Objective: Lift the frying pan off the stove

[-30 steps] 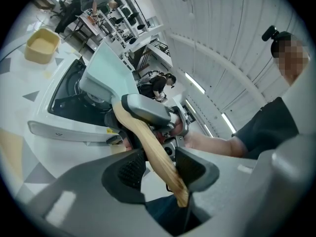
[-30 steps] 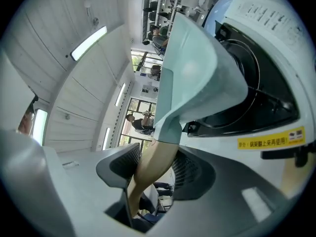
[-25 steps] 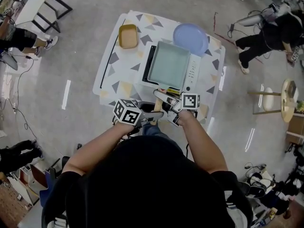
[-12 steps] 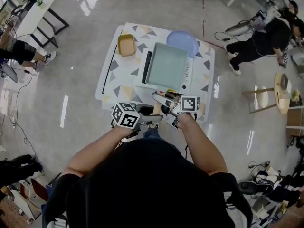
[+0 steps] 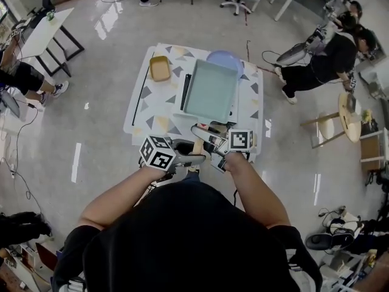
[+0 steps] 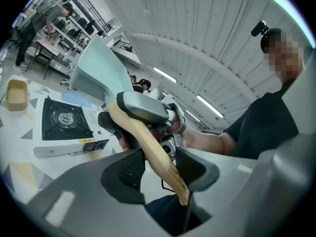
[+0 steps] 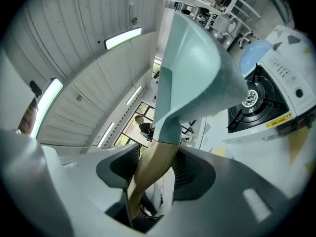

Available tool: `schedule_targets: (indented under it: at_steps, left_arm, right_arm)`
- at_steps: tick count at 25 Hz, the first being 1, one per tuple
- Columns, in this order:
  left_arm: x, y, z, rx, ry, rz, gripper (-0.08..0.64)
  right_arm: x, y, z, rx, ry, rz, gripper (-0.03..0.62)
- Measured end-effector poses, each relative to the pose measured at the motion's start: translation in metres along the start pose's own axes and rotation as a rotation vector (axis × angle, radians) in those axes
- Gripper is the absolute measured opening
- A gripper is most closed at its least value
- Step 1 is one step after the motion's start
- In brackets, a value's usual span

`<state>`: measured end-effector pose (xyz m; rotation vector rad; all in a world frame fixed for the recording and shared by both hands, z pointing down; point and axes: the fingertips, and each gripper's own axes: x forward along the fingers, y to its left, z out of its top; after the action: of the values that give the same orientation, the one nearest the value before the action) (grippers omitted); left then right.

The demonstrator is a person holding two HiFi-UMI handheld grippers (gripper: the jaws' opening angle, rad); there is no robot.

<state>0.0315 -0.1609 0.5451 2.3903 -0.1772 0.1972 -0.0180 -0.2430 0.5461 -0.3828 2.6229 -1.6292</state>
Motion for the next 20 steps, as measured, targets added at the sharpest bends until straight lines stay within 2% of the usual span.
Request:
schedule_targets:
  at_steps: [9, 20]
  left_arm:
    - [-0.014, -0.046, -0.019, 0.059, 0.041, -0.044, 0.198]
    - [-0.029, -0.077, -0.044, 0.084, 0.079, -0.058, 0.201]
  right_arm:
    - [0.005, 0.044, -0.032, -0.061, 0.01, 0.013, 0.229]
    - [0.004, 0.068, -0.065, -0.035, -0.021, 0.022, 0.225]
